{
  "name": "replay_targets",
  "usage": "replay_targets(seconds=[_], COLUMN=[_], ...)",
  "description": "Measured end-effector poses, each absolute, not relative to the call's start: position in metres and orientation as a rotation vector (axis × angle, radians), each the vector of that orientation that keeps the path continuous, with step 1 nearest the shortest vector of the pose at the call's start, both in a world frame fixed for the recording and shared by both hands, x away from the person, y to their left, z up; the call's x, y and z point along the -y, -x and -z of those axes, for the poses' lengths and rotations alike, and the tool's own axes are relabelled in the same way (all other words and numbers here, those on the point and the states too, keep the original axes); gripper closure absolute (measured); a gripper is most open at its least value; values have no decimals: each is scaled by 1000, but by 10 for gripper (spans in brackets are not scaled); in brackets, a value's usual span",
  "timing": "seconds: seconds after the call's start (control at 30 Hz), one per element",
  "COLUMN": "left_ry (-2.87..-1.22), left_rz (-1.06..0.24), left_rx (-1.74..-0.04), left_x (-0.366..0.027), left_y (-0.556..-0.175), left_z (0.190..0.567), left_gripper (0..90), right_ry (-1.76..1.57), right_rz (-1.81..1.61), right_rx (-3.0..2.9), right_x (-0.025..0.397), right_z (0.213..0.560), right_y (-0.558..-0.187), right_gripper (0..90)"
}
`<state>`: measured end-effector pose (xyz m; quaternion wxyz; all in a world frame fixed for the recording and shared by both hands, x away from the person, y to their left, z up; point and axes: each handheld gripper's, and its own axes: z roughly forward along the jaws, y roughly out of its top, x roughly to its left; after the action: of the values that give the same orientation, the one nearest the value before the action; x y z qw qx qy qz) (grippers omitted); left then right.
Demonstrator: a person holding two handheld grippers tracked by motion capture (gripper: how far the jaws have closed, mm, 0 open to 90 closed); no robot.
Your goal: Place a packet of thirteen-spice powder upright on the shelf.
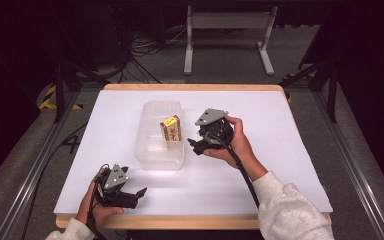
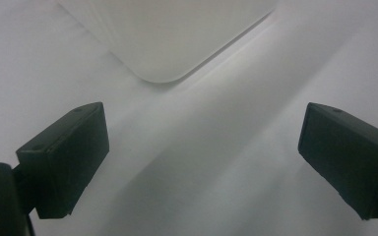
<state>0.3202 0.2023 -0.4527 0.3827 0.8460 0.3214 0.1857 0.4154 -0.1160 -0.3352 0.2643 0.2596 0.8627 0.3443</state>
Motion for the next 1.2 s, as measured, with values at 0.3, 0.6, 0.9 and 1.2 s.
replay_targets(seconds=[0.3, 0.6, 0.9, 1.2], left_ry=[-2163, -2163, -2169, -2168], left_rz=[-478, -479, -480, -478], left_rx=[-819, -821, -822, -822], left_x=[-201, -201, -200, -200], left_y=[-320, -320, -320, -320], left_z=[453, 453, 453, 453], left_gripper=[58, 58, 58, 57], right_ry=[-707, -699, -702, -703], right_rz=[-889, -843, -801, -779], right_rx=[-2319, -2287, -2264, -2248], right_x=[136, 160, 180, 198], right_z=[337, 337, 339, 345], right_y=[-410, -403, -399, -391], right_gripper=[124, 122, 121, 121])
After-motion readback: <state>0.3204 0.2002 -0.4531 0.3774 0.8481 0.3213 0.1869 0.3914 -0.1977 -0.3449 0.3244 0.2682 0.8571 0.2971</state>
